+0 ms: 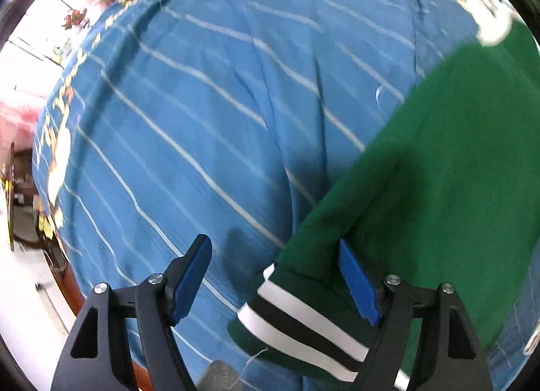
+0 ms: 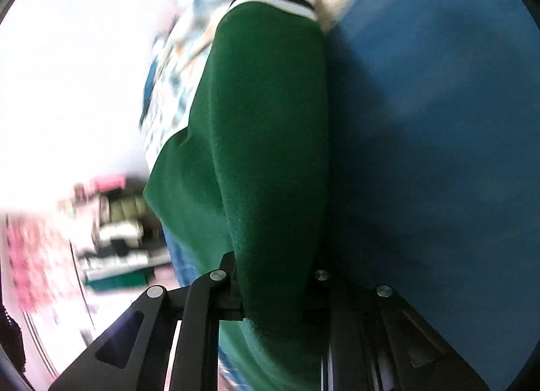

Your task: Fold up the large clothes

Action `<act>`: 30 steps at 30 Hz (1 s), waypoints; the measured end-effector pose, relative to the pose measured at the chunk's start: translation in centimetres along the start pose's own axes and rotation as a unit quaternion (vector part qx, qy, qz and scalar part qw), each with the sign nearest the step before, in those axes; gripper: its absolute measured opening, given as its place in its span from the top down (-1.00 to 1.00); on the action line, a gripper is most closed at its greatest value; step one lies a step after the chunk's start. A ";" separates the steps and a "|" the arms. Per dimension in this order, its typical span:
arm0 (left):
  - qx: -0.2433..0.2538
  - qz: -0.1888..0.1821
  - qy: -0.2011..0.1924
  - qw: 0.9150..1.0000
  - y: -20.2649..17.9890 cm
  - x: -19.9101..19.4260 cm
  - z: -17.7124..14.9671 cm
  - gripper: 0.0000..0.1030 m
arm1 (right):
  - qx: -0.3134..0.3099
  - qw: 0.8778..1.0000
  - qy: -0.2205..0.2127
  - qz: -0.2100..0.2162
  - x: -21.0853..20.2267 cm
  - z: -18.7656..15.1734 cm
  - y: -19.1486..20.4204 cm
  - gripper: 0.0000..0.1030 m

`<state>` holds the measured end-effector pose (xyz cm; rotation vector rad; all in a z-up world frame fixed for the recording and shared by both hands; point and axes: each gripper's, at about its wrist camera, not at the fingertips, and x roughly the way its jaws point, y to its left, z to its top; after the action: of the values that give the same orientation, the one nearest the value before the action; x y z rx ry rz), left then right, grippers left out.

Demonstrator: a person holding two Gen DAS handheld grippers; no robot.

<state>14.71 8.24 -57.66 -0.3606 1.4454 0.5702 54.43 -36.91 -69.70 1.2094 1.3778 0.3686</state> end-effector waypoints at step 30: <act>0.002 -0.046 -0.067 0.997 -0.4 -4.5 -1.5 -0.46 | -0.181 0.932 -0.030 -0.313 -27.9 -11.3 -6.1 -0.57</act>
<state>13.54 6.44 -53.37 -0.3774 1.2949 0.5081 35.14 -57.04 -56.81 0.4361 1.4813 0.1180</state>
